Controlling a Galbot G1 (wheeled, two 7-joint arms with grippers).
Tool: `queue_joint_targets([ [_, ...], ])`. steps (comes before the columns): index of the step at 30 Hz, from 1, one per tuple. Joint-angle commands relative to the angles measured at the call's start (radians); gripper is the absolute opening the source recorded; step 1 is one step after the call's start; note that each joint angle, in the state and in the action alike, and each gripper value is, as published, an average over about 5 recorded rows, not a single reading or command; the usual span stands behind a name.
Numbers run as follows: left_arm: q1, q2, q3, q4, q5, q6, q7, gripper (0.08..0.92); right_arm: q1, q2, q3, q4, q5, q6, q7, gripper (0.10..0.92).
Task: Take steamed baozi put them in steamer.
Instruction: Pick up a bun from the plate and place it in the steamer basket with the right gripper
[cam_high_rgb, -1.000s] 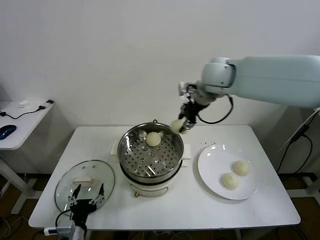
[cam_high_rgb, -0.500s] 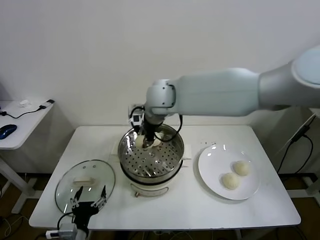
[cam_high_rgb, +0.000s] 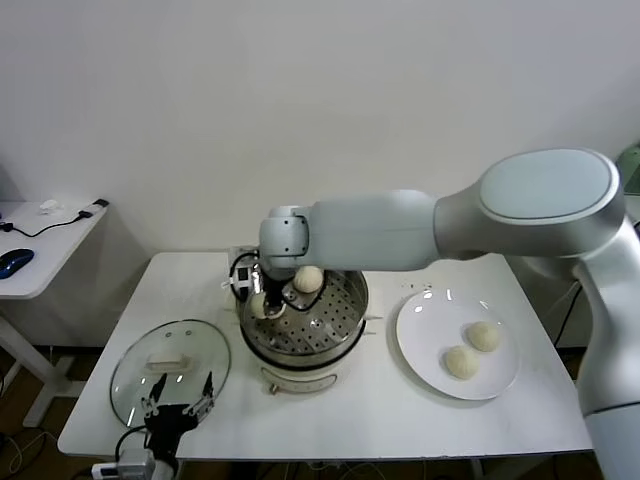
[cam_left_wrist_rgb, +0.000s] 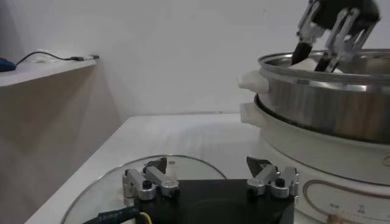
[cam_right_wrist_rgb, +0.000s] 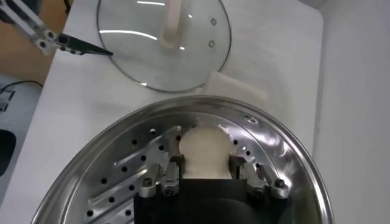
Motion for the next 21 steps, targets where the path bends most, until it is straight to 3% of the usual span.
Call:
queue_joint_targets([
  [1,0.006,0.002,-0.001,-0.003,-0.001,-0.003,-0.001,0.823,-0.074,0.032,0.010,-0.061,-0.041,-0.010,0.024,0.518],
  [6,0.009,0.002,-0.002,-0.006,-0.002,-0.003,-0.002,0.823,-0.055,0.020,0.018,-0.052,-0.042,0.005,0.012,0.546],
  [12,0.009,0.001,-0.001,-0.010,0.001,-0.001,-0.002,0.823,0.040,-0.024,-0.002,-0.022,-0.050,0.085,-0.101,0.705],
  [16,0.010,0.002,0.000,-0.012,0.002,0.001,-0.002,0.823,0.150,-0.103,-0.037,0.005,-0.059,0.210,-0.214,0.800],
  [21,0.010,0.001,0.003,-0.015,0.005,0.004,-0.001,0.823,0.268,-0.267,-0.089,0.066,-0.034,0.331,-0.338,0.822],
])
